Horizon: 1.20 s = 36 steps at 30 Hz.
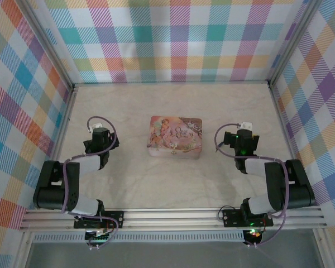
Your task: Unlock a padlock with a key
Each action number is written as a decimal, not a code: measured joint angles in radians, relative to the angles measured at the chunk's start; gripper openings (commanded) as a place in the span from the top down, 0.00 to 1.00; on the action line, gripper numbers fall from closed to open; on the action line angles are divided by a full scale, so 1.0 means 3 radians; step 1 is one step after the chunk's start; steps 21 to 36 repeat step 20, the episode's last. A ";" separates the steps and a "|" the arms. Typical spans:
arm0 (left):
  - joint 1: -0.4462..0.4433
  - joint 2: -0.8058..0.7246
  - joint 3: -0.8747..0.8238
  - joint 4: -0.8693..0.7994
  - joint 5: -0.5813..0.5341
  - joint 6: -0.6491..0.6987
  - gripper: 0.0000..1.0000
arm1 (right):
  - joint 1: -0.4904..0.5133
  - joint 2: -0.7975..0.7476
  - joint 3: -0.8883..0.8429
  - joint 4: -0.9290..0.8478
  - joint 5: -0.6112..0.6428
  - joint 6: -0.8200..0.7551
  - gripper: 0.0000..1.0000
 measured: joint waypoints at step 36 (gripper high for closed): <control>-0.0112 0.0389 -0.0235 0.1282 0.0223 0.0308 0.00 | -0.0242 0.0290 -0.0015 0.0604 -0.0762 -0.0065 0.00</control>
